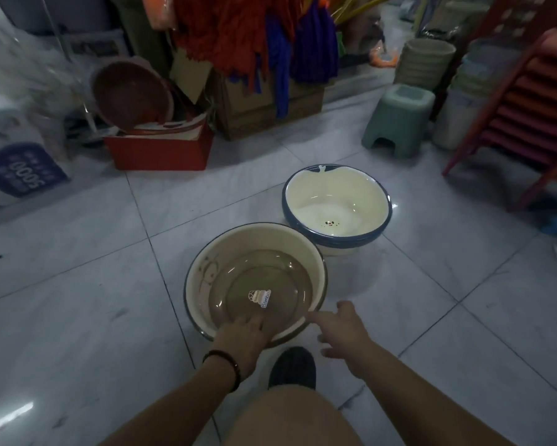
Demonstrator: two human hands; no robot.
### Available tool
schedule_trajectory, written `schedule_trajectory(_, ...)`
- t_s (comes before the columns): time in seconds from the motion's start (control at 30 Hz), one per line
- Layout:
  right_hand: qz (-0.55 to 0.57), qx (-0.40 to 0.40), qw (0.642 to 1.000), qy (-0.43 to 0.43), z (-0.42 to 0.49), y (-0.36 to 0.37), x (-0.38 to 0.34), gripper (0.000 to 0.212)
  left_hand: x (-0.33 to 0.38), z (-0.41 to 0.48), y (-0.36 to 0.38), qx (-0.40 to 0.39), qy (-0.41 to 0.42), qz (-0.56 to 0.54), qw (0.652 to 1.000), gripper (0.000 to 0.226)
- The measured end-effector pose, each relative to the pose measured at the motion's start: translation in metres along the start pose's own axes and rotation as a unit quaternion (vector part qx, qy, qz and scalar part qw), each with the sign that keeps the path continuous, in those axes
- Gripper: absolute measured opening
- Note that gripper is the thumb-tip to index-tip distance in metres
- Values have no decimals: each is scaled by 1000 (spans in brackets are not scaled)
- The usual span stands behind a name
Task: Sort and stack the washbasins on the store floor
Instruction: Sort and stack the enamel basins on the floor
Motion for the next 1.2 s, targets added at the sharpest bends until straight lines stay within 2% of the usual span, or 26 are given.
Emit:
schedule_trajectory(0.03, 42, 10, 999, -1, -11, -9, 0, 112, 12, -4, -19, 13, 29, 16, 999, 61)
schedule_trajectory(0.1, 100, 35, 994, -7, -36, -32, 1, 112, 37, -11, -57, 29, 84, 47, 995, 59)
schedule_trajectory(0.17, 136, 68, 988, -22, -62, -60, 5, 93, 69, -24, -106, 50, 132, 109, 984, 53)
schedule_trajectory(0.27, 216, 146, 963, -70, -102, -113, 12, 51, 129, -49, -175, 100, 208, 175, 957, 45)
schedule_trajectory(0.4, 289, 249, 913, -142, -166, -200, 35, 30, 208, -67, -249, 132, 310, 163, 927, 44)
schedule_trajectory(0.47, 290, 282, 901, -157, -202, -246, 58, 27, 242, -73, -280, 122, 329, 115, 929, 62)
schedule_trajectory(0.53, 274, 323, 893, -150, -239, -293, 89, 36, 280, -81, -310, 215, 327, 73, 917, 55)
schedule_trajectory(0.6, 254, 364, 886, -134, -273, -340, 127, 34, 312, -78, -334, 326, 260, 15, 909, 39)
schedule_trajectory(0.63, 243, 384, 882, -129, -291, -361, 146, 29, 325, -70, -340, 333, 200, -50, 920, 42)
schedule_trajectory(0.67, 229, 405, 877, -123, -307, -382, 166, 24, 337, -60, -341, 300, 135, -127, 936, 53)
schedule_trajectory(0.73, 194, 451, 864, -107, -339, -418, 206, 21, 374, -42, -327, 148, 58, -283, 946, 71)
schedule_trajectory(0.77, 185, 469, 858, -98, -353, -434, 228, 22, 398, -38, -319, 73, 54, -346, 934, 67)
schedule_trajectory(0.8, 179, 485, 851, -90, -366, -447, 248, 24, 422, -39, -308, 4, 54, -395, 917, 53)
schedule_trajectory(0.87, 173, 513, 838, -63, -388, -470, 289, 29, 472, -43, -288, -88, 85, -421, 899, 23)
schedule_trajectory(0.9, 171, 522, 834, -49, -397, -481, 307, 33, 495, -44, -280, -107, 111, -411, 899, 17)
schedule_trajectory(0.93, 177, 529, 829, -36, -404, -491, 326, 38, 515, -46, -274, -123, 130, -403, 898, 20)
schedule_trajectory(1.03, 207, 534, 820, 0, -411, -516, 378, 41, 564, -45, -261, -172, 151, -419, 879, 41)
schedule_trajectory(1.2, 263, 552, 789, 55, -404, -523, 447, 42, 631, -53, -237, -188, 156, -376, 894, 33)
Point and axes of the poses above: each hand's wrist, its own z-axis towards the middle knuckle, its own y-axis out of the palm, x = y × z, the point moved 4 cm from there along z, towards the middle knuckle, and after that the axes turned 5 degrees about -x, right-handed, at the moved point
